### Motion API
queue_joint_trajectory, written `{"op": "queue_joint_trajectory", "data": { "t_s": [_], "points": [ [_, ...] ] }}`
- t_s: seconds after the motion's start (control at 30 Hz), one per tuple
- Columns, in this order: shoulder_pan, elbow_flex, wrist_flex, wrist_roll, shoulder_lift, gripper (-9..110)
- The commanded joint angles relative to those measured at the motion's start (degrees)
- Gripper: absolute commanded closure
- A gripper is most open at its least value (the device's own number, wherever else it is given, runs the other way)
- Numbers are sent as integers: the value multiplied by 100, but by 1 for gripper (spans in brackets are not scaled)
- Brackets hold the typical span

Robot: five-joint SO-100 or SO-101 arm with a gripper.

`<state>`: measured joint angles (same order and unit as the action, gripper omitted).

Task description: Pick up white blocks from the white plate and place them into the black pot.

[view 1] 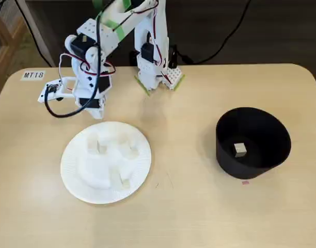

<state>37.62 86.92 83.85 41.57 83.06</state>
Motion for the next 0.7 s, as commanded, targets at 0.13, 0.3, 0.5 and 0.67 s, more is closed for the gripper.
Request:
{"op": "queue_joint_trajectory", "data": {
  "t_s": [0.13, 0.3, 0.5, 0.67],
  "points": [
    [123, -1327, 404, 316, -659, 75],
    [185, -1327, 404, 334, -844, 72],
    [44, -1327, 308, 246, -1063, 72],
    [-167, -1318, 26, 70, -1187, 72]
  ]
}}
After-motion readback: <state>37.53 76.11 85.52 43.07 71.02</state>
